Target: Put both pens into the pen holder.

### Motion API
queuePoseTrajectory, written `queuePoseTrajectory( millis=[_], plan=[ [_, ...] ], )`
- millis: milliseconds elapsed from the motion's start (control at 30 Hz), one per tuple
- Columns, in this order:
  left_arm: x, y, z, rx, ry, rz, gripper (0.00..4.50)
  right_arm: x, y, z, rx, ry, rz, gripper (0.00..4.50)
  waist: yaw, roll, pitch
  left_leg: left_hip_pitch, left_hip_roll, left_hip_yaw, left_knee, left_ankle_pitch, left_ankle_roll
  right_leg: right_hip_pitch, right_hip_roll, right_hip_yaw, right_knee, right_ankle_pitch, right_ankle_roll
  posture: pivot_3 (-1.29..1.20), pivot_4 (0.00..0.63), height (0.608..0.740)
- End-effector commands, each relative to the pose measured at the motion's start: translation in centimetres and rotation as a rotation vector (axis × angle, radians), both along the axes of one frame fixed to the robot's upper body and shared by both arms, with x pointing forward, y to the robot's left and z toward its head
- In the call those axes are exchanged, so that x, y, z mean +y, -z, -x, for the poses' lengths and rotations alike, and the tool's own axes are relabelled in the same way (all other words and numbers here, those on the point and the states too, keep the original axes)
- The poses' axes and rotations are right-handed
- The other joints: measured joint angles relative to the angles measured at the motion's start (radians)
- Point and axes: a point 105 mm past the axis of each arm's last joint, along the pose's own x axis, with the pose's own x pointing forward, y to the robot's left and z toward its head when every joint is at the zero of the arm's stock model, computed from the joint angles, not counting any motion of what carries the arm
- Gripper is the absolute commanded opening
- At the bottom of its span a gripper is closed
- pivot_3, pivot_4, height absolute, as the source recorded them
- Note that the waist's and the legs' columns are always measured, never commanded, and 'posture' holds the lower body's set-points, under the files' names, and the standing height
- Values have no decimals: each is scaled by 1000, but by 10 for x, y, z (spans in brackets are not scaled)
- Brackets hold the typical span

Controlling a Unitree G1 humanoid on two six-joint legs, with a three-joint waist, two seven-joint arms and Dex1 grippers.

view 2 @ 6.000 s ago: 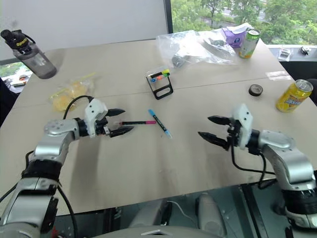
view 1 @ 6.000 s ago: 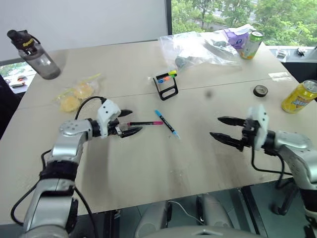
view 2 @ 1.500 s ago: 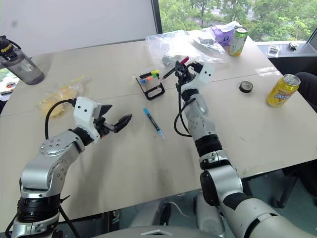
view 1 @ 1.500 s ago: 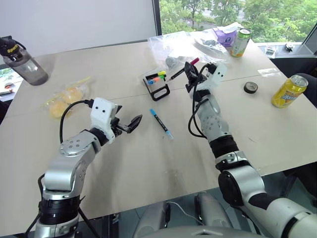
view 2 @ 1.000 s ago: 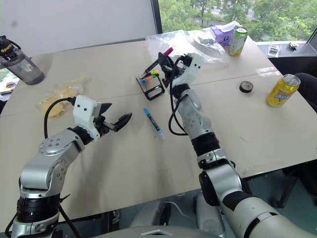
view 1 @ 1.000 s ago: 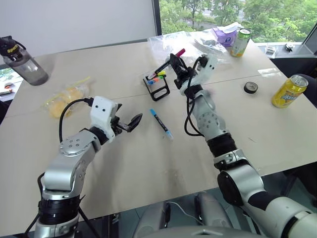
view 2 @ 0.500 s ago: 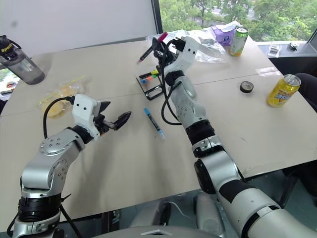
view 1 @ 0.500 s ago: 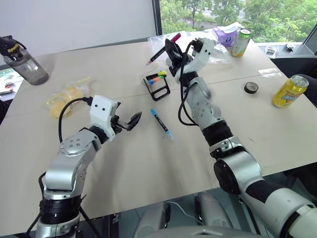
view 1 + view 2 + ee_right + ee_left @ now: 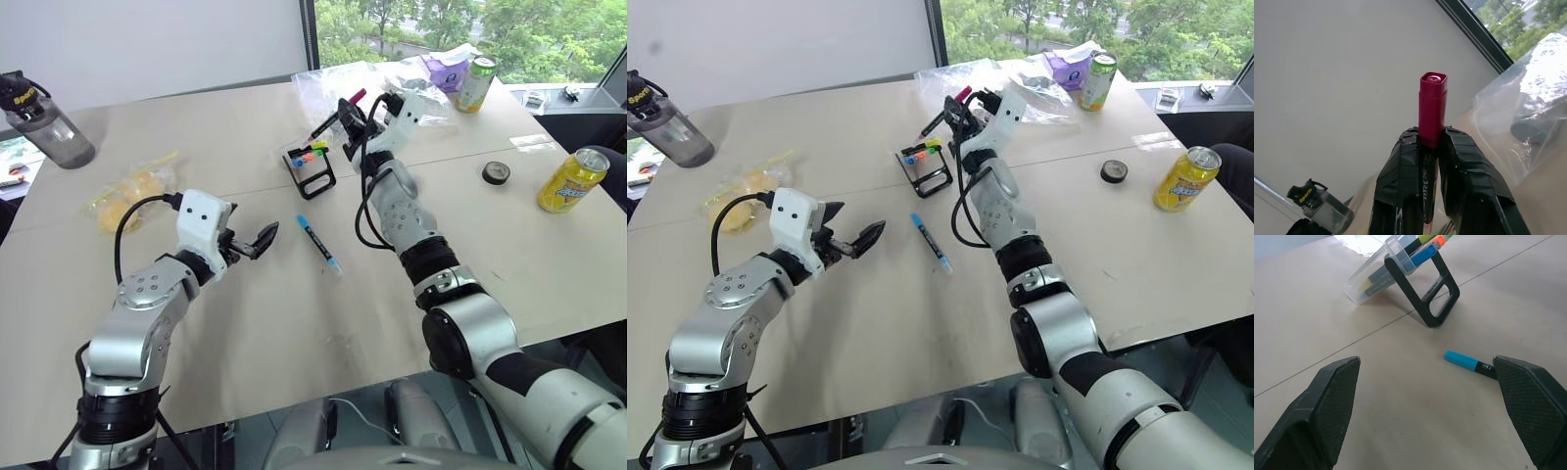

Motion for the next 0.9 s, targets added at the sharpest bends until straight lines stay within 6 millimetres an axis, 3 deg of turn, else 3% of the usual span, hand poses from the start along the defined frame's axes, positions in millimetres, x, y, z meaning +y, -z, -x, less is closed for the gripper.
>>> queuePoseTrajectory(
  millis=[33, 900],
  plan=[
    [2, -19, 2, -75, 1, -20, 4463, 101, -39, 51, -33, -246, -133, 63, -1, 0, 0, 0, 0, 0, 0, 0, 0, 0, 0, 0, 0, 0, 0, 0, 150, 740],
    [0, -23, 2, -85, -2, -21, 4463, 104, -23, 45, 43, -240, -89, 63, -1, 0, 0, 0, 0, 0, 0, 0, 0, 0, 0, 0, 0, 0, 0, 0, 150, 740]
  ],
)
